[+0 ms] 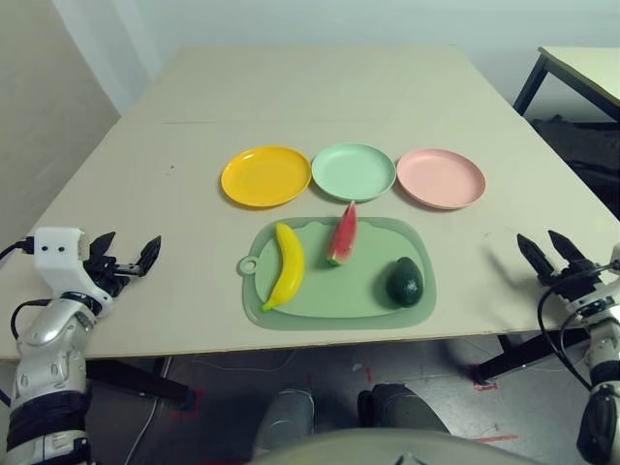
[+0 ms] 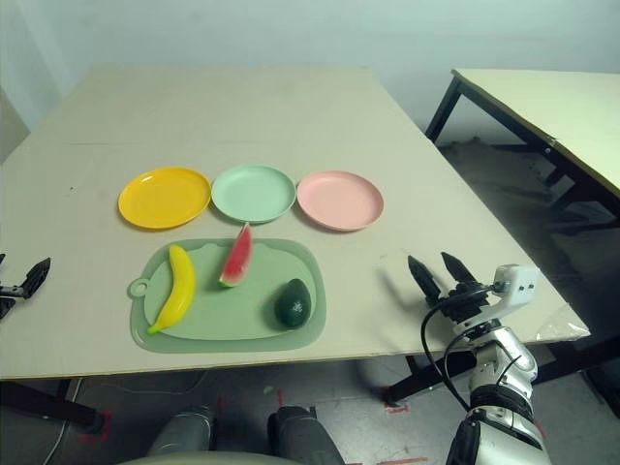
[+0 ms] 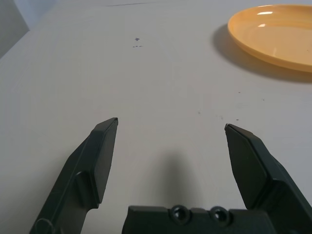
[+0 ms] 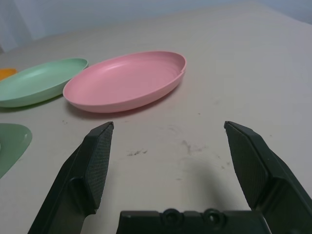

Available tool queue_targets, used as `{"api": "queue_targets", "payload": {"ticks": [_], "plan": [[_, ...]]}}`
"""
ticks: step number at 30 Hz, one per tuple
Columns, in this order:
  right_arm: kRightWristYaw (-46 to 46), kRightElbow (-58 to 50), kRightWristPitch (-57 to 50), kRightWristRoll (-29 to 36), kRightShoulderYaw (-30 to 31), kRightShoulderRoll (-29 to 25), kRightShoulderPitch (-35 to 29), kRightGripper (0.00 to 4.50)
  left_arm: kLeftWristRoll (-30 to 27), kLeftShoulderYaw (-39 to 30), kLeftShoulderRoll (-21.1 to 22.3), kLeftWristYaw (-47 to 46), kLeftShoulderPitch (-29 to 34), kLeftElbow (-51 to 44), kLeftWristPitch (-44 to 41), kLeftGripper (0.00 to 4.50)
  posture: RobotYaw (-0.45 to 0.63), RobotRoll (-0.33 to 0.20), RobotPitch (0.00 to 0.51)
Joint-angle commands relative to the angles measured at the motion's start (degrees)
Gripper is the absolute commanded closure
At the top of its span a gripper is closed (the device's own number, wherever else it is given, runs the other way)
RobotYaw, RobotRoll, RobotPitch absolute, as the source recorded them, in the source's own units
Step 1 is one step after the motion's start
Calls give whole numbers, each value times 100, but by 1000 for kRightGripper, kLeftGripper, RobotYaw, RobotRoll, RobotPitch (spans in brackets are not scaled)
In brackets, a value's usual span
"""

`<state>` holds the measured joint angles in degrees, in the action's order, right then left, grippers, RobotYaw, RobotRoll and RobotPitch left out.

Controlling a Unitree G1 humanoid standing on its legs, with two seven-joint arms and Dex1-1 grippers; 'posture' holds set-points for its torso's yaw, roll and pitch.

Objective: Place the fruits into color-matched plates.

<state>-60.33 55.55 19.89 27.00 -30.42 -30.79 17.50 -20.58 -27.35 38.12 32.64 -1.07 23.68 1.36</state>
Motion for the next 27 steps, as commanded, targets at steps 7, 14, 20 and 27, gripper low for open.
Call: {"api": "queue_targets", "payload": {"ticks": [7,14,20,27], "plan": [[-16,-56,-92,52,-8,-95,-98,0,29,-10,-10,-5,35,-215,-105,25,153,0,67],[-41,-50,-149,66,-37,-209,-127,0,-312,-228,-68,183,129,-223,-237,25,139,0,62],[-157,-319,-189,85,-19,-402,-206,0,-914,60,-2,1845,44,-496,-193,25,140,0,39],[-986,-1604,-652,51,398,-693,-729,0,-481,1319,860,4260,145,-829,171,25,113,0,22]]}}
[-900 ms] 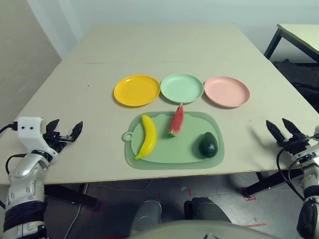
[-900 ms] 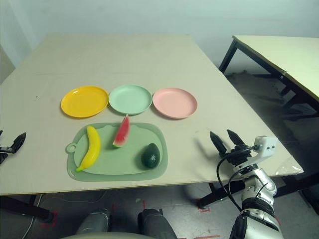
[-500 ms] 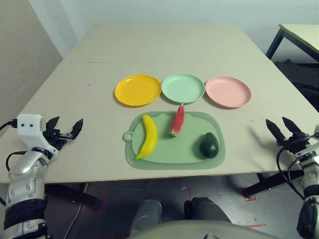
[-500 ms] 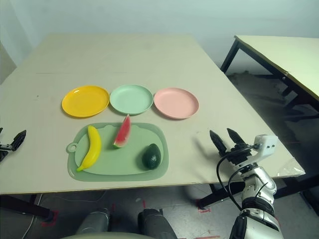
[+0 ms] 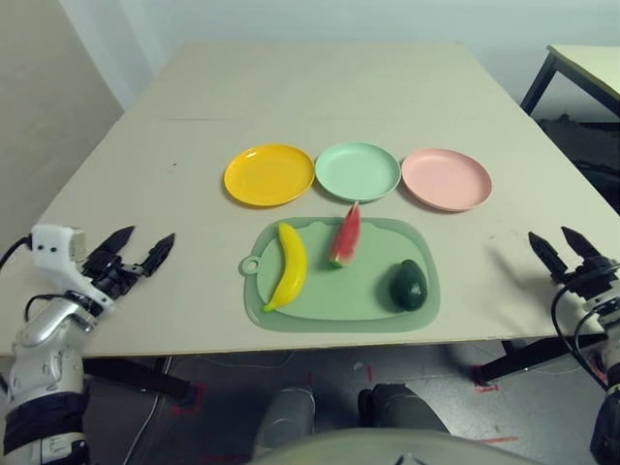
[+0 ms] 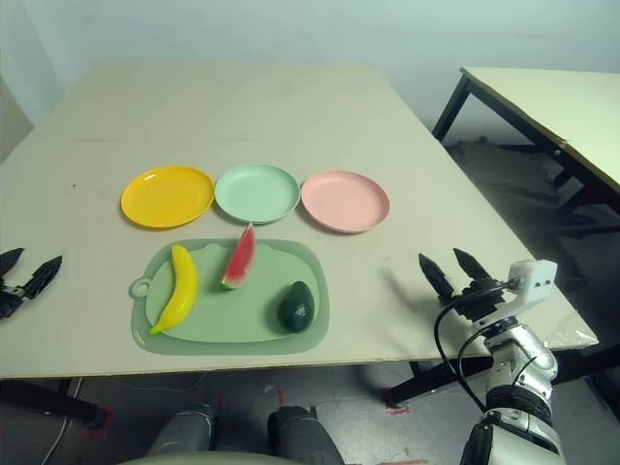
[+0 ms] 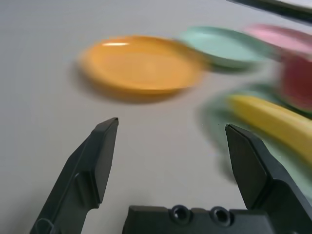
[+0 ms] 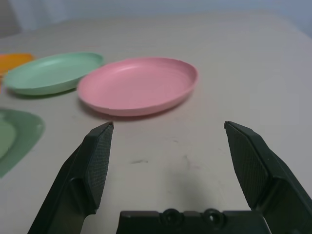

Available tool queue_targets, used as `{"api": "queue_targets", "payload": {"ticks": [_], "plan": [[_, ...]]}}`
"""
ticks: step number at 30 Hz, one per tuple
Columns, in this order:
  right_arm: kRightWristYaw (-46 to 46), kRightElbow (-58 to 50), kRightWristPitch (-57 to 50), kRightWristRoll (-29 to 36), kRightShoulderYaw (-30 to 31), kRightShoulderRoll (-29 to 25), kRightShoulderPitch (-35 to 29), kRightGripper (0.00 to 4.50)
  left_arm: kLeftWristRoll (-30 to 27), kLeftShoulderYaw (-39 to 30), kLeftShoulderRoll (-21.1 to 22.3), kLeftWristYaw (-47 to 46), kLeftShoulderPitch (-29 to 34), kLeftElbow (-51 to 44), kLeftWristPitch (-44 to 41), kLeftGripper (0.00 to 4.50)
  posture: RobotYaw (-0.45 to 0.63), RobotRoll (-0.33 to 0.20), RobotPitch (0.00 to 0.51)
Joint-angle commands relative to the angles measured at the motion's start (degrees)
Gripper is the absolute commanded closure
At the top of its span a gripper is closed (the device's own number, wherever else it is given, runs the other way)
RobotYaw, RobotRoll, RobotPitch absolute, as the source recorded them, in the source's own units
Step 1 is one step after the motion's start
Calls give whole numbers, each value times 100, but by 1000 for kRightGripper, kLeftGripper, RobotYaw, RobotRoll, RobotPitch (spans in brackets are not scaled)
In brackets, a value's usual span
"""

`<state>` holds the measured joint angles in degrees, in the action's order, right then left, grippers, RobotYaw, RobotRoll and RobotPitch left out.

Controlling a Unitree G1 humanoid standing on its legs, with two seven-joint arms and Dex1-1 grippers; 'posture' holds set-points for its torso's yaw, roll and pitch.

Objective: Place the fruits into color-matched plates.

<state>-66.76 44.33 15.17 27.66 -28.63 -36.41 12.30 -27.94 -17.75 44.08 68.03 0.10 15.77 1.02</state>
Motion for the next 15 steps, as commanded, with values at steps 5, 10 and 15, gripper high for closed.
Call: {"api": "queue_targets", "payload": {"ticks": [5,10,15], "plan": [[-1163,-1057,-181,-168,630,-574,-675,0,114,554,509,1514,-434,50,300,25,73,0,12],[-2333,-2272,-365,-306,1452,-1476,-1227,0,-78,709,460,1886,-985,-207,99,25,49,0,15],[-2574,-4549,-2208,622,1652,-2779,-1836,0,-154,798,403,1949,-1245,-348,-124,25,45,0,13]]}}
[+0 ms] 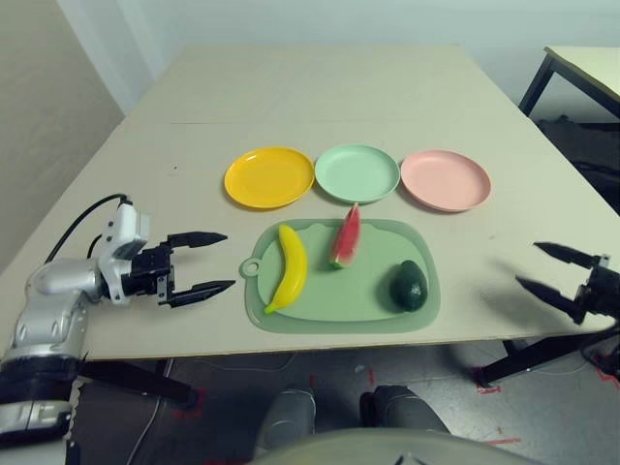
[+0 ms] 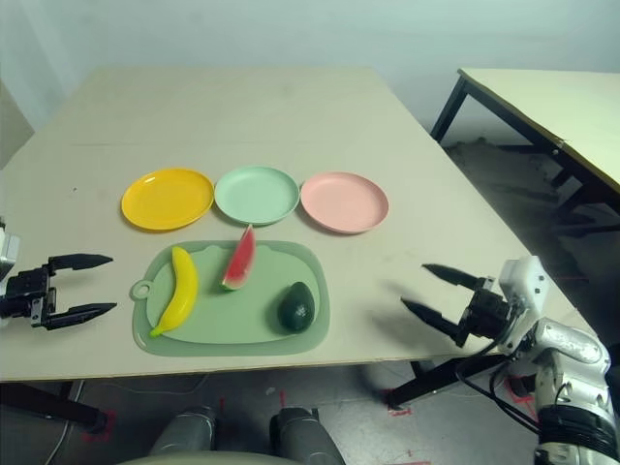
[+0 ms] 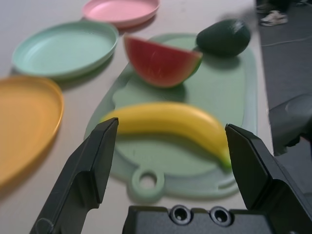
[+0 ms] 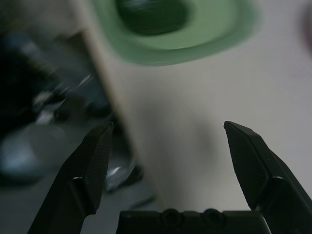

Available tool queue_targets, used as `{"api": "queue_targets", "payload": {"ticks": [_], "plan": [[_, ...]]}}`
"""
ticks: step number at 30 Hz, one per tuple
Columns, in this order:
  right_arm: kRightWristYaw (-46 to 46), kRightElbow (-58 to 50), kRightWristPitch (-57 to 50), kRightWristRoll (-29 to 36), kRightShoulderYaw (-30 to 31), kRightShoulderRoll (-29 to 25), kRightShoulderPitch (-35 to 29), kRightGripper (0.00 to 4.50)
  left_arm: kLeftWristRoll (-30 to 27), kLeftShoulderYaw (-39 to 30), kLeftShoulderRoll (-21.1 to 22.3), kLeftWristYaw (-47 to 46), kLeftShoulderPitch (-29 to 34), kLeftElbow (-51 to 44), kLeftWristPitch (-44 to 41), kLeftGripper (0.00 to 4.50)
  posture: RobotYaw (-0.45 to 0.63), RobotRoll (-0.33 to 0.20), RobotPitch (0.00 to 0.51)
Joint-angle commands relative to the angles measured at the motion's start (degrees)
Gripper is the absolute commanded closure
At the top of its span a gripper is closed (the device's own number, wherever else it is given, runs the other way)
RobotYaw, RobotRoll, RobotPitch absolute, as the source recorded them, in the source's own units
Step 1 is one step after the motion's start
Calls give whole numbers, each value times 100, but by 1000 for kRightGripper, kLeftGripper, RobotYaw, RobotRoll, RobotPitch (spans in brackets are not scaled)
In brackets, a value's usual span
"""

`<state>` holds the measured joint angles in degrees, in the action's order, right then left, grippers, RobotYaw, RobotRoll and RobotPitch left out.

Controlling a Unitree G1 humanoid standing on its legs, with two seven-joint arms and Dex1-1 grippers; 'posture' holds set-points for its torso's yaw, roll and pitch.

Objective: Place the fruits into color-matched plates.

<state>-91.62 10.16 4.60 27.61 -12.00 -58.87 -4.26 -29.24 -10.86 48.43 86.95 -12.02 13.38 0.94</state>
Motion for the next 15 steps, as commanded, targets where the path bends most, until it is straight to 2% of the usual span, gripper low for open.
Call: {"api": "queue_targets", "payload": {"ticks": [1,2,3,5,7,11,13,15], "plan": [[-34,-1560,-2073,1019,-192,-886,-366,0,-14,127,-46,60,-53,-125,-109,25,48,0,14],[27,-1819,-2697,1284,-330,-1117,-506,0,-2,141,-56,60,-64,-137,-100,25,48,0,14],[-5,-1878,-3076,1213,-492,-1431,-797,0,7,155,-73,48,-68,-150,-98,25,46,0,14],[-69,-1851,-3075,921,-726,-1784,-1113,0,20,183,-115,27,-38,-177,-99,25,34,0,18],[14,-1925,-3085,830,-804,-1831,-1022,0,33,200,-138,24,-9,-184,-102,25,32,0,18],[1696,-2779,-3730,542,161,-1365,1123,0,124,260,-202,11,29,-100,-29,25,18,0,20],[1983,-2965,-4100,480,644,-1087,1990,0,144,288,-212,-5,14,-89,-22,25,19,0,19],[2056,-3185,-3984,116,1382,-626,2977,0,163,309,-210,-8,-15,-37,-7,25,23,0,20]]}}
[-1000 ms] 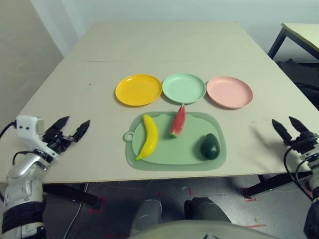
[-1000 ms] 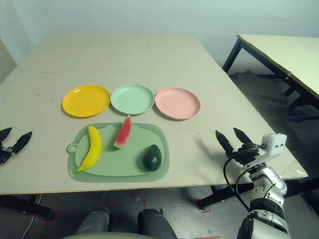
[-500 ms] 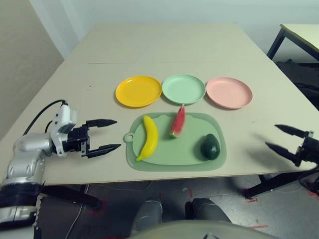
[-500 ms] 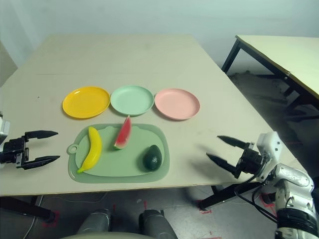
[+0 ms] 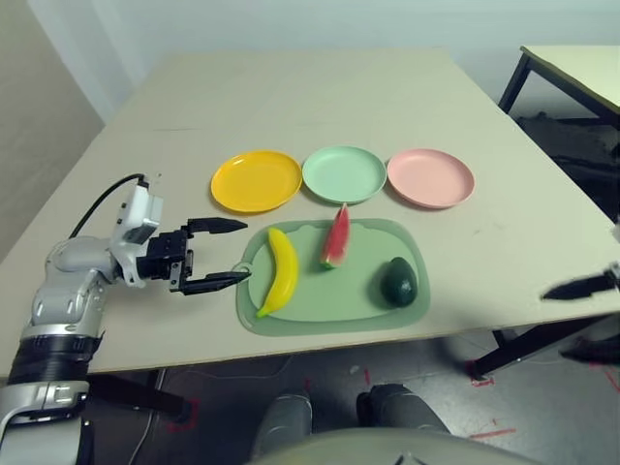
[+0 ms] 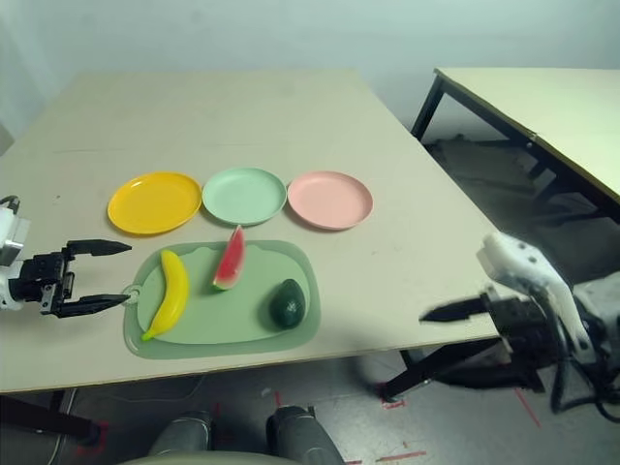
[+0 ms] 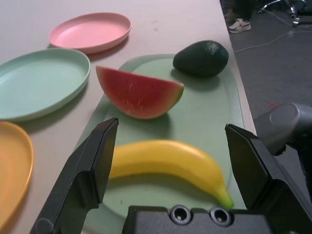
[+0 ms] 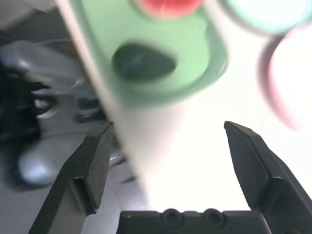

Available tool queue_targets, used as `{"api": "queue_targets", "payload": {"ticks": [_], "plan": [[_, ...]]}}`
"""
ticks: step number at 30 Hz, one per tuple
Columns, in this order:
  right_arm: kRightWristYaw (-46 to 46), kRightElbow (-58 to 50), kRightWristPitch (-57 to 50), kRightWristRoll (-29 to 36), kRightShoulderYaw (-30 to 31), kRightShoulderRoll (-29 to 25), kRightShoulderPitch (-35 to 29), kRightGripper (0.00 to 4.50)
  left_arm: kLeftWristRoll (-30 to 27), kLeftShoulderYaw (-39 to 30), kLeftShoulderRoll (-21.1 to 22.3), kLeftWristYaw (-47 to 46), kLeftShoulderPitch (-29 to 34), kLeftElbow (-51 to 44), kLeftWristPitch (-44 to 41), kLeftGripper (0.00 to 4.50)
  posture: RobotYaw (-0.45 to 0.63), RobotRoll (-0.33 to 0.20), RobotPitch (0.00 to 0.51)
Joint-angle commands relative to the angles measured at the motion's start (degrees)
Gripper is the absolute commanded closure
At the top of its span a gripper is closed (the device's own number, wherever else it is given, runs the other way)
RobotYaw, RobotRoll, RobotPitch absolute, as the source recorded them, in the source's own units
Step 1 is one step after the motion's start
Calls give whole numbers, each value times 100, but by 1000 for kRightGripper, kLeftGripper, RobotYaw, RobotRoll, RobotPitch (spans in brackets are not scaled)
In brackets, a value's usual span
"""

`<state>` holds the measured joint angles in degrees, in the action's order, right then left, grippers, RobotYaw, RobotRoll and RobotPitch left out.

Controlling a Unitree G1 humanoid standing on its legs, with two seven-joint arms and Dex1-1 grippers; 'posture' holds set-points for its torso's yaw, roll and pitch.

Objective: Place the fruits into color-matched plates.

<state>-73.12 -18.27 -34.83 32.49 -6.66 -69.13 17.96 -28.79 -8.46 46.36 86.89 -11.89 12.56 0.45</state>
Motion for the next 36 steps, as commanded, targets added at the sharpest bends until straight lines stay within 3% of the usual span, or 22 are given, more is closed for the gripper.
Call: {"api": "queue_targets", "payload": {"ticks": [1,6,10,14,19,24,29,36], "plan": [[173,-401,91,-621,1204,586,1124,0,128,79,2,-1,-49,78,48,25,24,0,21],[-1191,-115,1986,-1965,2761,1004,2151,0,186,117,26,43,-115,224,85,25,39,0,26],[-1867,380,3470,-2564,3272,1191,2400,0,203,99,36,58,-74,233,105,25,55,0,30],[-1938,1026,4715,-2970,3992,1373,3015,0,181,42,-47,-44,93,163,128,25,60,0,38],[-1938,1903,5196,-3394,4503,1826,3674,0,192,105,-184,-178,193,13,115,25,80,0,42],[-1938,1958,4858,-3357,4888,1957,3895,0,140,210,-265,-111,86,-65,-1,25,82,0,40],[-1938,1621,4501,-3288,5280,1886,3905,0,189,450,-278,75,-261,26,-143,25,75,0,36],[-1938,1664,4388,-3507,5272,2207,3736,0,264,561,-297,209,-519,264,-77,25,52,0,42]]}}
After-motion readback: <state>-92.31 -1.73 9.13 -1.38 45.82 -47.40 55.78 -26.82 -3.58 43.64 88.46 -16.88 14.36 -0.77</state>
